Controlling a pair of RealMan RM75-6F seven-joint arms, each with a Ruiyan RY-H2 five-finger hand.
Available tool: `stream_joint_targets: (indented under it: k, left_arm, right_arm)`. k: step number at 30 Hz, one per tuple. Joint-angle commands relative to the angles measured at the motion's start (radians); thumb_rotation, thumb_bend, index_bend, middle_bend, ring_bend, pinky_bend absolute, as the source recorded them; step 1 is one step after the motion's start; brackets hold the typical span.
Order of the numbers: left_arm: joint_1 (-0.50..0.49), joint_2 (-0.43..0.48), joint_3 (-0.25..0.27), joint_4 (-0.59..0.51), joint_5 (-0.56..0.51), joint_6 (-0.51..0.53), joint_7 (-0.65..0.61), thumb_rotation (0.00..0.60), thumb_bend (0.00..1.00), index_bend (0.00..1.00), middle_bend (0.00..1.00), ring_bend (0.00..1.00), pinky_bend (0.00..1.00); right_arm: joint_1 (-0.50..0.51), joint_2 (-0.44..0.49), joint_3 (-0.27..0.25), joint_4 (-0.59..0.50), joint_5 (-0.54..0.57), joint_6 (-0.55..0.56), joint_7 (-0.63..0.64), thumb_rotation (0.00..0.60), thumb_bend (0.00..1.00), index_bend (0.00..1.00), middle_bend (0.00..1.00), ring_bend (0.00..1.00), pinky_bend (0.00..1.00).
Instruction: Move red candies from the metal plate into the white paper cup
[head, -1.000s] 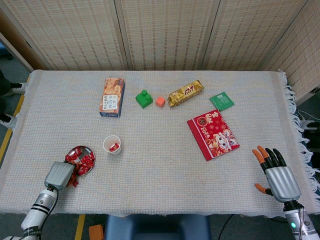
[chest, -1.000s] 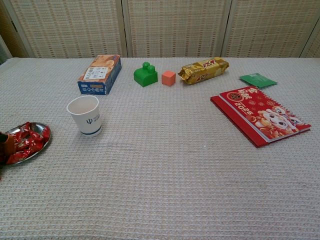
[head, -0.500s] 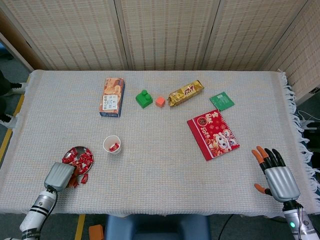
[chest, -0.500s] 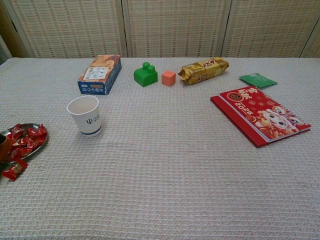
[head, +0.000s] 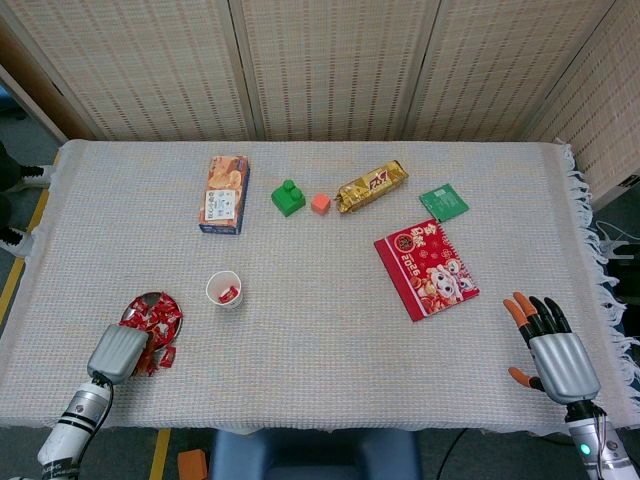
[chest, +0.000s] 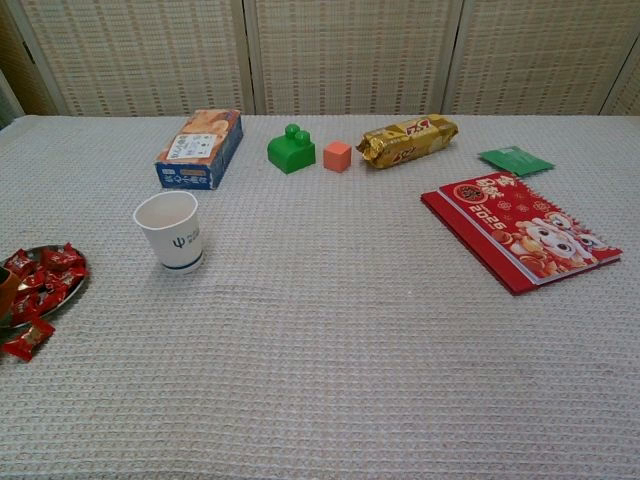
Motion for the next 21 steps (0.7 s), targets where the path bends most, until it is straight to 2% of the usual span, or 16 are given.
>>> stream_joint_targets:
  k: [1,9,21]
  left_arm:
    - [0.001,0.003,-0.002,-0.006,-0.002,0.000,0.001,0.600,0.48,0.67,0.70,0.66,1.00]
    - [-0.002,0.014,-0.011,-0.023,-0.003,0.000,0.007,0.600,0.70,0.73,0.74,0.69,1.00]
    - [-0.008,0.032,-0.027,-0.044,0.026,0.022,-0.053,0.600,0.76,0.73,0.75,0.70,1.00]
  right_arm:
    - [0.000,0.000,0.000,0.000,0.000,0.001,-0.001,0.600,0.04,0.00,0.00,0.00,0.00]
    - [-0.001,0.001,0.001,0.000,0.000,0.003,0.002,0.600,0.04,0.00,0.00,0.00,0.00]
    - [0.002,-0.002,0.002,0.002,0.004,-0.002,-0.001,0.600,0.04,0.00,0.00,0.00,0.00]
